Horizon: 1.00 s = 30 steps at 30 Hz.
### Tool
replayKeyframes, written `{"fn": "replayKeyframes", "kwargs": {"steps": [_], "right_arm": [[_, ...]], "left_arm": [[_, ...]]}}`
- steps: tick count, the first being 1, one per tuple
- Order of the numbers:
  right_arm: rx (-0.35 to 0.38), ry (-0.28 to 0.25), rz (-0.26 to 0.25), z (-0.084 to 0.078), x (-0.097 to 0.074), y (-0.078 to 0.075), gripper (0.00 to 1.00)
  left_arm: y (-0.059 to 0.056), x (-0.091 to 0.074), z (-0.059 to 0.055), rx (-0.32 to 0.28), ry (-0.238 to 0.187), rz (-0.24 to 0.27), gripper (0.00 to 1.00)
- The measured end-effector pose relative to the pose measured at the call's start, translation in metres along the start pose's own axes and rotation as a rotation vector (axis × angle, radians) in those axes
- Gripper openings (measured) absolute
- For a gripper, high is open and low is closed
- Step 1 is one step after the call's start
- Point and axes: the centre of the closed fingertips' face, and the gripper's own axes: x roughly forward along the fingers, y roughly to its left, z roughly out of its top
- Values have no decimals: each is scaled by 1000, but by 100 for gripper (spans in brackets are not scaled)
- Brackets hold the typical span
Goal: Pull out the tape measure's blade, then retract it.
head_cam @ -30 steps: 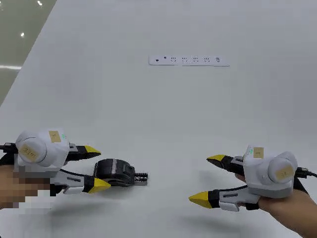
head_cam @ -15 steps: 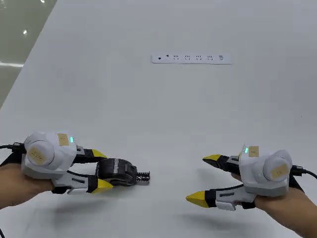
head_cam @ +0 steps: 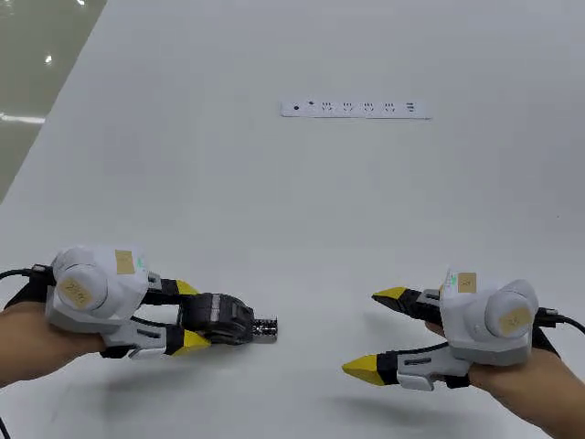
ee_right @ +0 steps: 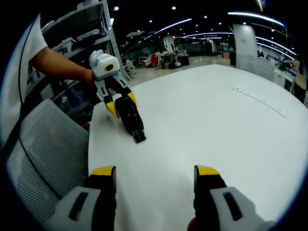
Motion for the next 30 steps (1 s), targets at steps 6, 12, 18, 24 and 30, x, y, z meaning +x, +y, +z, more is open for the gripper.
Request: {"fn": "replayKeyframes", "kwargs": {"steps": [6,12,18,24,30], "right_arm": [[1,-3,7,0,3,1,65],[-4,-2,21,0,9,4,65],[-35,10,45,1,21,12,65],[-97,-6,46,9,32,13,61],[-168,-13,61,14,43,14,51]], "left_arm": [[0,0,0,10,9,-2,32],[-1,0,0,23,24,-1,31],[0,0,-1,31,29,9,31],[1,0,-2,40,44,14,31],[3,-1,-4,44,47,21,30]]}}
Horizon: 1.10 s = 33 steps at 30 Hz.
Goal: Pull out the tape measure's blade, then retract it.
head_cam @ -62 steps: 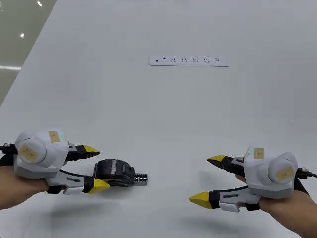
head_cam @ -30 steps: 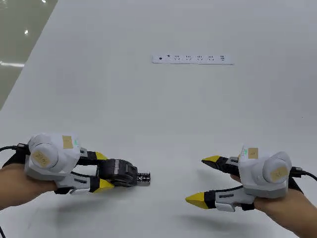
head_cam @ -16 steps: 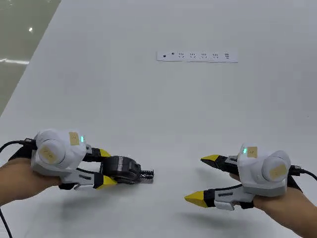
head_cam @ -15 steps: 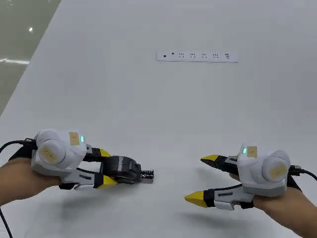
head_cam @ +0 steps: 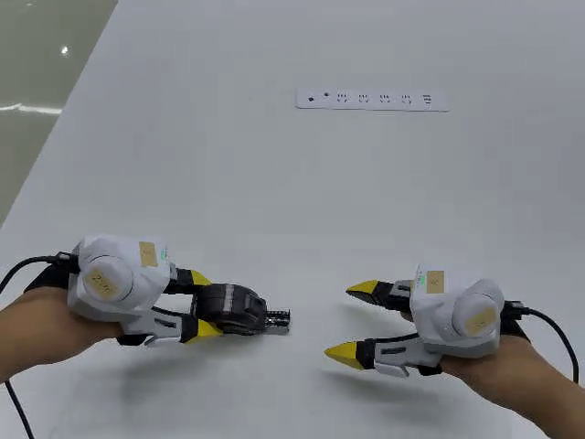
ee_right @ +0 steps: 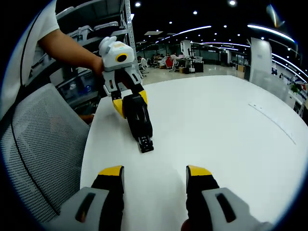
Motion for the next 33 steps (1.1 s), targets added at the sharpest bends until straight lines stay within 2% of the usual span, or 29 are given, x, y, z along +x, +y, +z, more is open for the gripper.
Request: {"fn": "replayKeyframes", "kwargs": {"steps": [10,16,21,33], "right_arm": [[-45,2,39,5,22,2,49],[-80,-19,62,11,32,4,42],[-113,-9,82,12,43,7,38],[-116,-18,121,14,59,15,31]], "left_arm": [[-2,0,1,7,11,3,30],[-2,1,1,0,9,3,30],[-2,1,1,1,12,1,30],[-2,1,0,4,19,-1,30]]}}
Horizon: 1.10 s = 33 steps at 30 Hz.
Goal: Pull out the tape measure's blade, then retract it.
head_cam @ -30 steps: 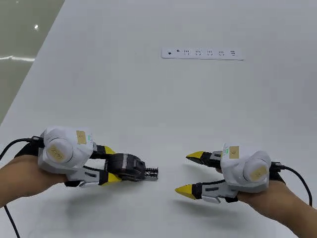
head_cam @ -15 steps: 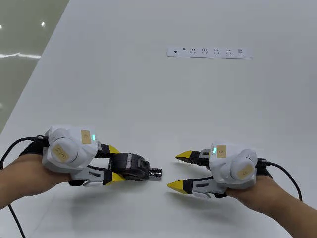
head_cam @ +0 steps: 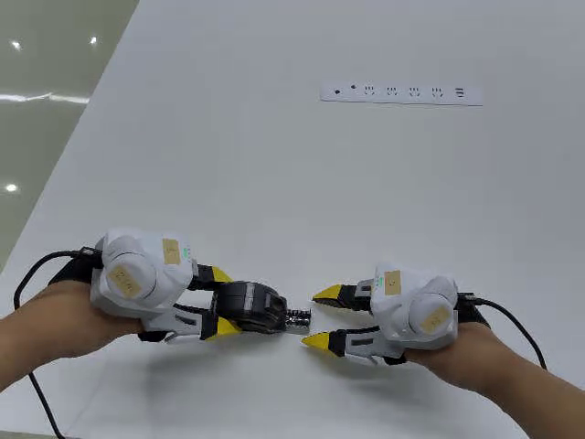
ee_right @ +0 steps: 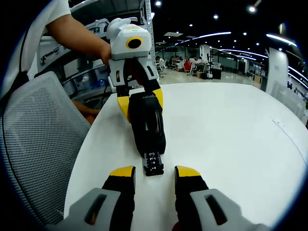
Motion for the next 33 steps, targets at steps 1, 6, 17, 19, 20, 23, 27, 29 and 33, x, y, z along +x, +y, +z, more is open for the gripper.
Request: {"fn": "replayKeyframes", "kwargs": {"steps": [1,6,17,19,20,23,27,29,33], "right_arm": [[1,-3,2,0,2,0,30],[8,-16,11,2,6,0,26],[3,-28,25,3,14,2,21],[-9,-31,28,4,15,2,19],[-10,-32,29,4,16,2,18],[-11,-34,35,5,17,4,18],[-21,-35,31,6,19,3,17],[-33,-34,31,6,20,3,16],[-49,-34,31,6,21,3,16]], "left_arm": [[0,0,0,-1,0,0,30],[0,0,0,-3,0,0,30],[1,1,0,-4,3,0,30],[1,1,0,-5,3,-1,30],[1,1,0,-5,3,-1,30],[1,1,0,-5,4,-1,30],[1,1,-1,-6,5,-3,30],[1,1,-1,-7,4,-2,30],[1,1,-1,-6,5,0,30]]}}
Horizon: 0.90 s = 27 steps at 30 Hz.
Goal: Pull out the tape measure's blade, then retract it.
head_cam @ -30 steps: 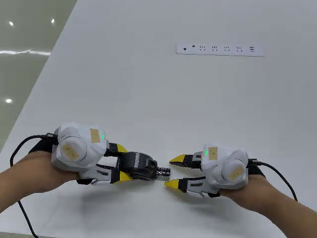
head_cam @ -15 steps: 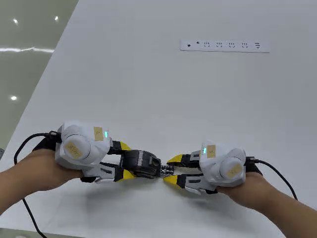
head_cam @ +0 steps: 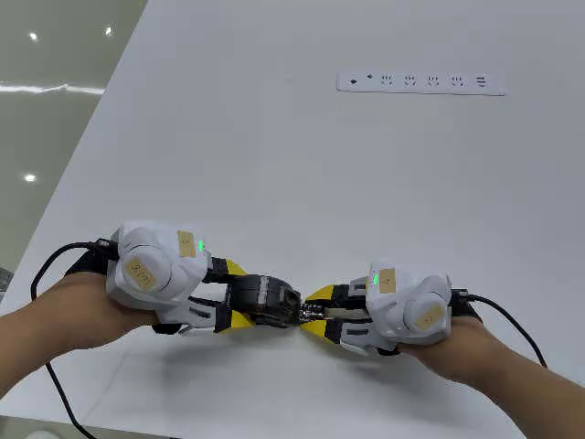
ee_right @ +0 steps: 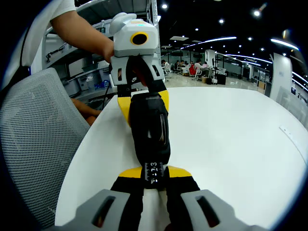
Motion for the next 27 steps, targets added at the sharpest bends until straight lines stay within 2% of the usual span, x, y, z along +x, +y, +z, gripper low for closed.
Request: {"fn": "replayKeyframes", "kwargs": {"steps": [4,16,27], "right_arm": [[-35,1,9,0,0,1,15],[-45,1,25,0,0,1,13],[-64,28,35,-2,-3,1,13]], "left_arm": [[0,0,0,0,1,1,30],[0,-1,-1,2,3,5,30],[0,0,0,8,1,-1,29]]}}
